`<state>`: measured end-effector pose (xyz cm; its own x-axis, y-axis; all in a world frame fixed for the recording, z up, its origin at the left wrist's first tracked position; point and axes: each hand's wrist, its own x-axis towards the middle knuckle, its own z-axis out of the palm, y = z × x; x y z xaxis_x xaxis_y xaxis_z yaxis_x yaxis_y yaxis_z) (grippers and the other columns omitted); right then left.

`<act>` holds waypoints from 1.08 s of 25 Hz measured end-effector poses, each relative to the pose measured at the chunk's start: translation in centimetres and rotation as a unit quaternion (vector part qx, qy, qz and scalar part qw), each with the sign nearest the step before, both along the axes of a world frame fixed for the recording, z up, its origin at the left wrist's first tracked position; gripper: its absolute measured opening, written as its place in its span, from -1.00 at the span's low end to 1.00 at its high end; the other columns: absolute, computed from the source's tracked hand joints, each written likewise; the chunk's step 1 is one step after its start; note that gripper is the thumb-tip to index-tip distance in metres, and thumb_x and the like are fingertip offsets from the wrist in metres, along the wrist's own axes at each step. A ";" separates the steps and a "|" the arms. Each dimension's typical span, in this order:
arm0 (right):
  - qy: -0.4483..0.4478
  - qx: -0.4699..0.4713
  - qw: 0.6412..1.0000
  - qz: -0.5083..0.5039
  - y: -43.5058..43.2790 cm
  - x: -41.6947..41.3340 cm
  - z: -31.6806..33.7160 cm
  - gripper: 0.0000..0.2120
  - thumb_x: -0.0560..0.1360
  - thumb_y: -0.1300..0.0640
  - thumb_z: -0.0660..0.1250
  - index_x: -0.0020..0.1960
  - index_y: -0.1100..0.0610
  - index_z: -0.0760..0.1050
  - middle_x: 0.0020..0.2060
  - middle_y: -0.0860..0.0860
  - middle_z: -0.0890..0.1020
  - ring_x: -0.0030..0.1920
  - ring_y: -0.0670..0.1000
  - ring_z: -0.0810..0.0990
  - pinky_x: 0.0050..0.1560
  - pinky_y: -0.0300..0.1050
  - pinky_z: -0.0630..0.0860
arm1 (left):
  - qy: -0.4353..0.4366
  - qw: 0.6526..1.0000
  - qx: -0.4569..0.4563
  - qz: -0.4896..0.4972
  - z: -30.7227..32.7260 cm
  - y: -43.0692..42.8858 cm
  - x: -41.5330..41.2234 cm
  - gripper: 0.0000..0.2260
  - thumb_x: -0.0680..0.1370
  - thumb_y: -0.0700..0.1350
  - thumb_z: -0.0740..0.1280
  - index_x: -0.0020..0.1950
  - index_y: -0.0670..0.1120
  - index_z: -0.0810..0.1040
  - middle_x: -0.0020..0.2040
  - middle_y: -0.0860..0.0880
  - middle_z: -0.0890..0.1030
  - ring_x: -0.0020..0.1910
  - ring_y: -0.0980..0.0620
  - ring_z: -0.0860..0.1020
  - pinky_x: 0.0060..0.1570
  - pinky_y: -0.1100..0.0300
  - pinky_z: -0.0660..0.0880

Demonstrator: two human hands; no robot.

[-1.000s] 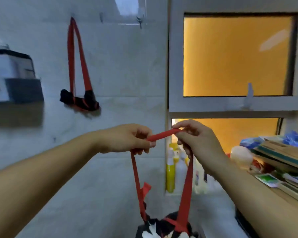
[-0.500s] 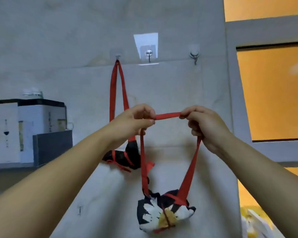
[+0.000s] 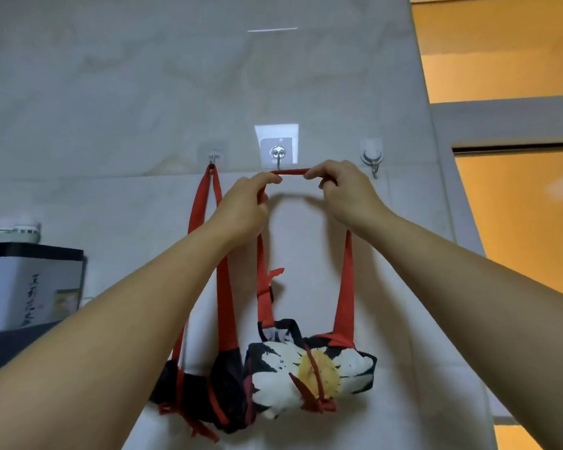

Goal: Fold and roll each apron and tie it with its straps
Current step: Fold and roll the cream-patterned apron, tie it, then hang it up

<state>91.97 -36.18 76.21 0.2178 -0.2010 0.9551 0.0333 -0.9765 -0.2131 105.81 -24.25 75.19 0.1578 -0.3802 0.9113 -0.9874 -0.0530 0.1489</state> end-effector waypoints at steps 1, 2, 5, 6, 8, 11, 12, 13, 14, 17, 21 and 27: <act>0.004 -0.003 1.000 0.004 -0.2 0.7 1.0 -0.57 0.53 0.36 0.03 0.16 0.05 0.57 0.03 0.00 0.44 -0.04 -0.05 0.44 -0.12 -0.27 0.34 | 0.009 1.000 -0.018 0.001 1.0 -0.4 0.3 -0.61 0.61 -0.24 0.14 0.35 0.12 0.44 0.17 -0.05 0.46 -0.01 0.01 0.50 -0.14 0.28 0.36; 0.010 -0.006 1.000 0.013 -0.3 1.2 1.9 -0.56 0.53 0.36 0.03 0.19 0.05 0.56 0.04 -0.02 0.46 -0.03 -0.06 0.43 -0.12 -0.27 0.34 | 0.020 0.999 -0.034 0.001 2.0 -0.5 0.6 -0.62 0.59 -0.24 0.14 0.31 0.12 0.47 0.13 -0.08 0.48 -0.09 0.01 0.49 -0.22 0.27 0.35; 0.020 0.003 0.999 0.044 -0.3 3.0 4.0 -0.57 0.52 0.33 0.02 0.20 0.04 0.52 0.00 -0.06 0.52 0.00 -0.02 0.51 0.03 -0.19 0.44 | 0.059 0.996 -0.066 0.001 4.6 -0.8 1.2 -0.72 0.56 -0.18 0.18 0.13 0.14 0.53 0.09 -0.08 0.50 -0.12 0.00 0.51 -0.21 0.22 0.38; 0.014 0.011 0.999 0.032 -0.3 3.5 4.6 -0.60 0.52 0.30 0.03 0.17 0.03 0.53 0.01 -0.05 0.55 0.02 0.02 0.55 0.07 -0.11 0.48 | 0.064 0.995 -0.074 0.009 5.1 -0.9 1.3 -0.76 0.55 -0.16 0.20 0.03 0.17 0.54 0.11 -0.06 0.50 -0.05 -0.02 0.54 -0.14 0.20 0.41; 0.011 0.011 0.998 -0.054 -0.1 4.4 5.6 -0.68 0.52 0.24 0.05 0.11 0.05 0.52 0.06 0.02 0.59 0.04 0.09 0.55 0.05 -0.02 0.49 | 0.075 0.993 -0.085 0.035 5.5 -1.4 1.4 -0.79 0.49 -0.15 0.20 -0.13 0.15 0.54 0.12 -0.03 0.46 0.07 -0.07 0.53 0.02 0.16 0.47; 0.028 -0.026 0.977 -0.210 0.6 5.2 5.6 -0.75 0.54 0.23 0.07 0.12 0.14 0.45 -0.04 0.07 0.54 -0.05 0.15 0.46 -0.13 -0.08 0.35 | 0.064 0.989 -0.111 0.068 5.0 -2.1 1.7 -0.89 0.45 -0.11 0.25 -0.15 0.01 0.58 0.08 0.00 0.35 0.19 -0.05 0.37 0.18 0.16 0.37; 0.031 -0.041 0.972 -0.229 0.7 5.4 5.1 -0.77 0.54 0.24 0.07 0.11 0.16 0.44 -0.08 0.06 0.50 -0.09 0.15 0.44 -0.16 -0.08 0.31 | 0.055 0.989 -0.121 0.061 4.6 -2.0 2.0 -0.90 0.45 -0.11 0.27 -0.15 -0.03 0.59 0.06 0.01 0.32 0.18 -0.02 0.34 0.16 0.21 0.32; 0.029 -0.059 0.969 -0.238 0.7 5.7 4.5 -0.79 0.53 0.26 0.07 0.09 0.17 0.42 -0.10 0.06 0.47 -0.10 0.15 0.44 -0.19 -0.08 0.28 | 0.049 0.990 -0.126 0.047 4.3 -2.0 2.4 -0.90 0.45 -0.12 0.29 -0.15 -0.06 0.60 0.05 0.03 0.30 0.17 0.00 0.32 0.15 0.25 0.28; 0.021 -0.078 0.967 -0.242 0.7 5.9 3.8 -0.80 0.52 0.27 0.07 0.07 0.17 0.41 -0.09 0.07 0.46 -0.09 0.16 0.44 -0.21 -0.07 0.27 | 0.044 0.991 -0.126 0.029 3.8 -1.7 2.7 -0.90 0.45 -0.14 0.30 -0.16 -0.07 0.61 0.05 0.04 0.29 0.17 0.01 0.31 0.14 0.29 0.25; 0.002 -0.118 0.967 -0.226 0.6 6.2 1.2 -0.80 0.53 0.23 0.10 0.09 0.17 0.44 -0.01 0.12 0.43 0.02 0.16 0.39 -0.15 -0.04 0.29 | 0.031 0.994 -0.102 -0.007 2.4 -1.1 2.7 -0.92 0.45 -0.18 0.36 -0.14 -0.02 0.61 0.09 0.08 0.28 0.18 0.06 0.25 0.04 0.41 0.18; 0.011 -0.096 0.978 -0.186 1.4 4.7 -2.7 -0.67 0.62 0.08 0.10 0.34 0.02 0.44 0.11 0.12 0.43 0.16 0.15 0.36 0.14 0.02 0.37 | -0.038 0.997 -0.072 -0.011 -0.7 -1.2 1.8 -0.87 0.44 -0.05 0.44 -0.04 0.05 0.56 0.25 0.06 0.29 0.28 0.02 0.25 0.19 0.28 0.16; 0.045 -0.063 0.970 -0.231 1.5 -0.1 -11.4 -0.52 0.62 0.01 0.02 0.54 -0.05 0.15 0.29 0.08 0.44 0.23 0.12 0.38 0.22 0.02 0.38 | -0.134 0.989 -0.053 -0.038 -8.1 -2.1 -1.9 -0.55 0.55 -0.18 0.26 0.45 -0.04 0.38 0.55 -0.08 0.17 0.53 -0.09 0.08 0.46 -0.04 0.14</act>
<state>91.90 -34.66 64.85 0.2152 -0.1803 0.9598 -0.4268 -0.9013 -0.0737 103.95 -26.34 67.06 -0.1195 -0.2811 0.9522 -0.9928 0.0247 -0.1173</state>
